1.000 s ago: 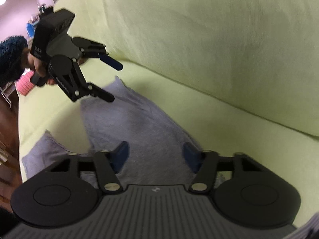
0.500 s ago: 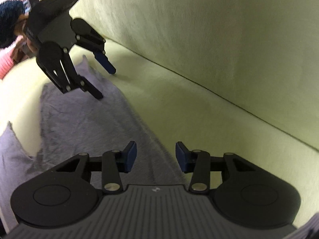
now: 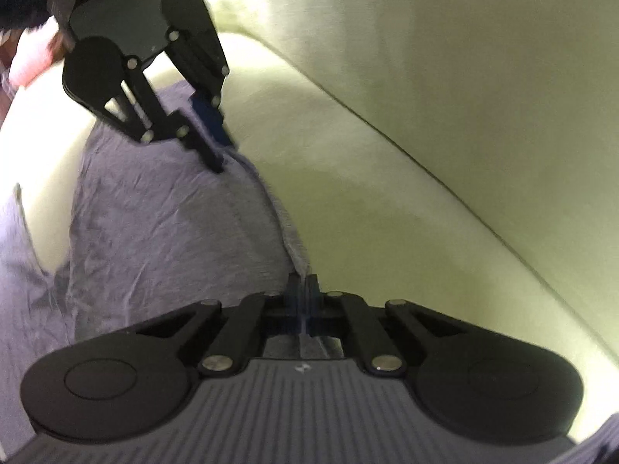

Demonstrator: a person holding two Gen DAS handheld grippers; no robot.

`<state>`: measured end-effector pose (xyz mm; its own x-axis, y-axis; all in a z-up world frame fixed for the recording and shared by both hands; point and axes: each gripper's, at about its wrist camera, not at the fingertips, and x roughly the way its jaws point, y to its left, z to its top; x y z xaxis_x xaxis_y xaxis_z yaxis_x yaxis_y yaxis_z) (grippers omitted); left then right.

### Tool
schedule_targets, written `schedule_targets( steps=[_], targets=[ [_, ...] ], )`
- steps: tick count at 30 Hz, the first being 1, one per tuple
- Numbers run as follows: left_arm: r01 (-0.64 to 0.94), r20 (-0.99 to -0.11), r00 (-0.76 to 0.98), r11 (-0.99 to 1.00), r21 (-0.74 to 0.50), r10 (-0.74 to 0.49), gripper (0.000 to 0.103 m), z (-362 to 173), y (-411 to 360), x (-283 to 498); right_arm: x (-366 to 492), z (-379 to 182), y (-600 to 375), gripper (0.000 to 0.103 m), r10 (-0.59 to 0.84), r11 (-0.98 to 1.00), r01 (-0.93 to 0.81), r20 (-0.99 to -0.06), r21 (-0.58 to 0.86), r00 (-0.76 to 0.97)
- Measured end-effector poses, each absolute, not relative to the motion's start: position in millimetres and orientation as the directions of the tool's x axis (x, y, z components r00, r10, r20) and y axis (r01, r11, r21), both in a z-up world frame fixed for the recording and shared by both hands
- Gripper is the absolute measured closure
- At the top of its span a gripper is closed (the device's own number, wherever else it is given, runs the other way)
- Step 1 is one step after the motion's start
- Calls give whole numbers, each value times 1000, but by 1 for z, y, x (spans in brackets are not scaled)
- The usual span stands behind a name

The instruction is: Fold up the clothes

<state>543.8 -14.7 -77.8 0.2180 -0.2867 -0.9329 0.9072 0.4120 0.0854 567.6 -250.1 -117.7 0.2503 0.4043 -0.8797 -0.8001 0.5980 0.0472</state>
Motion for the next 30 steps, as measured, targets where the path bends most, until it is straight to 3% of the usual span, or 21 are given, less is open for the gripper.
schedule_targets(
  steps=[4, 8, 12, 17, 24, 30],
  targets=[
    [880, -923, 274, 459, 126, -270, 103, -72, -11, 533, 553, -109, -248, 102, 389, 591, -806, -868, -21, 309],
    [839, -884, 404, 479, 256, -234, 103, -56, -11, 495, 520, -86, -248, 102, 376, 565, -809, -822, -164, 429],
    [754, -820, 541, 537, 377, -185, 103, -27, -14, 429, 476, -60, -243, 102, 383, 506, -815, -772, -284, 507],
    [677, -797, 591, 616, 402, -129, 103, -6, -24, 327, 398, -34, -239, 102, 402, 431, -825, -740, -367, 539],
    [595, -838, 545, 721, 355, -37, 103, -26, -48, 204, 284, -37, -240, 102, 411, 362, -872, -783, -329, 466],
    [541, -848, 530, 763, 353, 15, 103, -35, -55, 148, 232, -46, -243, 102, 421, 347, -892, -802, -290, 425]
  ],
)
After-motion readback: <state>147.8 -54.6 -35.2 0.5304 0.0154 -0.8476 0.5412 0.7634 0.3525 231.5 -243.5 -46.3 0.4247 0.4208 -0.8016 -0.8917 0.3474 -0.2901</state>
